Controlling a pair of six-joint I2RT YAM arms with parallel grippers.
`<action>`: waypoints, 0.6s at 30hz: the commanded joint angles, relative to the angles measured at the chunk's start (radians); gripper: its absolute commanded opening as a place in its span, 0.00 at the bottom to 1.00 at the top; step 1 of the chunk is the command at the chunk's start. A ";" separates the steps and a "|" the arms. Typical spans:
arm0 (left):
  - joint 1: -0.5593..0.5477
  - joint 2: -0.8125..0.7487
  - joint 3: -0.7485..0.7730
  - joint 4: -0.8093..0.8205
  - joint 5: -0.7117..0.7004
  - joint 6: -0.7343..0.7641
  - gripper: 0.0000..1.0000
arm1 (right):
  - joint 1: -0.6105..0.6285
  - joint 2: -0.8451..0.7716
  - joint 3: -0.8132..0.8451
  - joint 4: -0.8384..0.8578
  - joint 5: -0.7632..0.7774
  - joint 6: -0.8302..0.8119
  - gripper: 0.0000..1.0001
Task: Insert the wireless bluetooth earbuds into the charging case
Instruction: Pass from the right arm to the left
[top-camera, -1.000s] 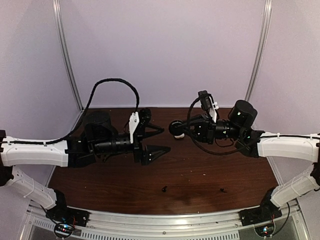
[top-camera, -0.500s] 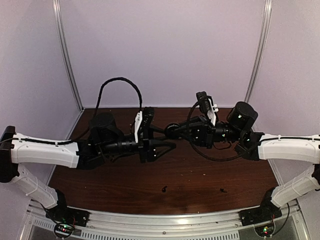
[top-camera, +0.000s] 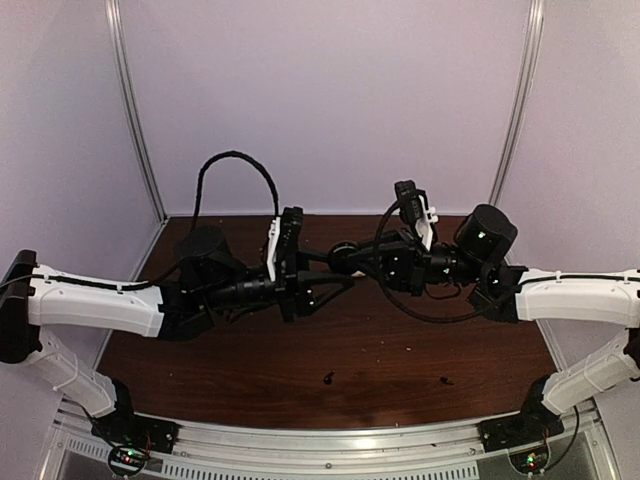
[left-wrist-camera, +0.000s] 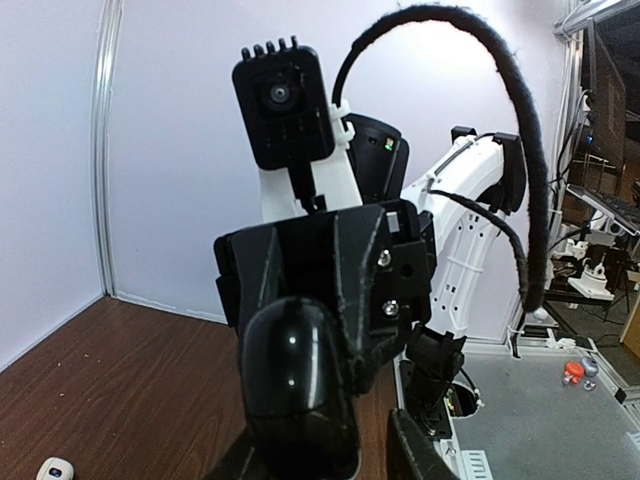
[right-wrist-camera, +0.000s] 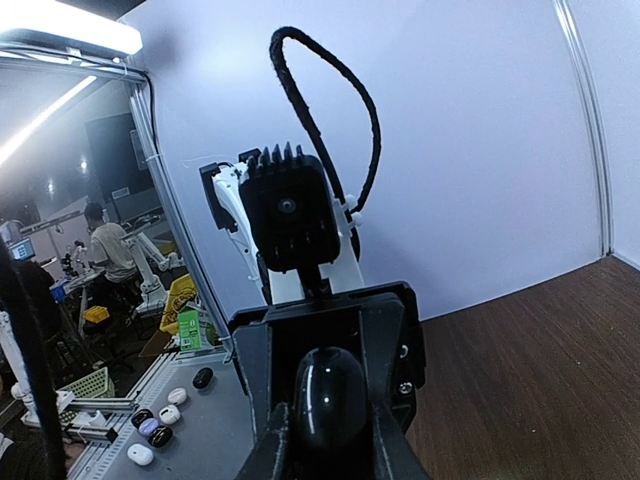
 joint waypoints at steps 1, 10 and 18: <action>0.002 0.011 0.000 0.064 0.007 -0.021 0.37 | 0.008 -0.004 -0.010 0.035 0.027 0.005 0.15; 0.002 0.018 0.007 0.061 -0.002 -0.038 0.33 | 0.011 -0.003 -0.014 0.036 0.034 0.000 0.14; 0.003 0.026 0.015 0.063 -0.014 -0.055 0.31 | 0.013 -0.001 -0.016 0.022 0.037 -0.011 0.14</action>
